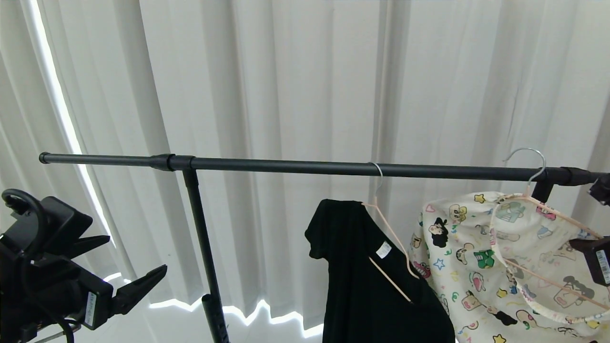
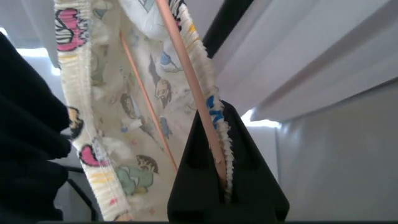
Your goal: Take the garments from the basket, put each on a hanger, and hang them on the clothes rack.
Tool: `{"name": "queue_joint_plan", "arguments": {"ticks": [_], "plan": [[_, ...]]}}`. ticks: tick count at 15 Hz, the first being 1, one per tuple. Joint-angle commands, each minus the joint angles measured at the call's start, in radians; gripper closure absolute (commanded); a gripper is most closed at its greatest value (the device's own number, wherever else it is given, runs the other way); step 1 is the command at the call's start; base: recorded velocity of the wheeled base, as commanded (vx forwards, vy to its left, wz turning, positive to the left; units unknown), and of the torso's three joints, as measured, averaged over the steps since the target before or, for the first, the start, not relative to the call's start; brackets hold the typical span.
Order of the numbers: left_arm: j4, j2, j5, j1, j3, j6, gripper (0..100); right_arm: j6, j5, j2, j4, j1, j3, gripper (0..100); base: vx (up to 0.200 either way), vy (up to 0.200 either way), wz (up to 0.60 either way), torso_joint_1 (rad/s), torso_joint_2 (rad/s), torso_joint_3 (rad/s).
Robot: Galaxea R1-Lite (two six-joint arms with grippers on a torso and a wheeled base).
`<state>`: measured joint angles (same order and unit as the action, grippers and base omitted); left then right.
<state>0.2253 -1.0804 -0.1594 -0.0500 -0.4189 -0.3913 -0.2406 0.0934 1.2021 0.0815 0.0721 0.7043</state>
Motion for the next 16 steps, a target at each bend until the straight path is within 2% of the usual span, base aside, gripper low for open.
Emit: {"name": "queue_joint_plan", "arguments": {"ticks": [1, 4, 8, 16], "plan": [[0.000, -0.001, 0.000, 0.001, -0.003, 0.002, 0, 0.011, 0.002, 0.094, -0.003, 0.006, 0.069, 100, 0.000, 0.000, 0.00, 0.000, 0.00, 0.000], [0.000, -0.003, 0.000, -0.001, -0.008, 0.000, 0, 0.026, 0.008, 0.172, -0.003, 0.041, 0.106, 100, 0.000, 0.000, 0.00, 0.000, 0.00, 0.000], [0.000, 0.002, 0.001, 0.001, -0.008, 0.002, 0, 0.113, 0.065, 0.195, -0.002, 0.100, 0.086, 100, 0.000, 0.000, 0.00, 0.000, 0.00, 0.000], [0.000, 0.001, 0.000, -0.002, -0.006, 0.002, 0, 0.118, 0.078, 0.205, 0.000, 0.144, 0.080, 100, 0.000, 0.000, 0.00, 0.000, 0.00, 0.000]]}}
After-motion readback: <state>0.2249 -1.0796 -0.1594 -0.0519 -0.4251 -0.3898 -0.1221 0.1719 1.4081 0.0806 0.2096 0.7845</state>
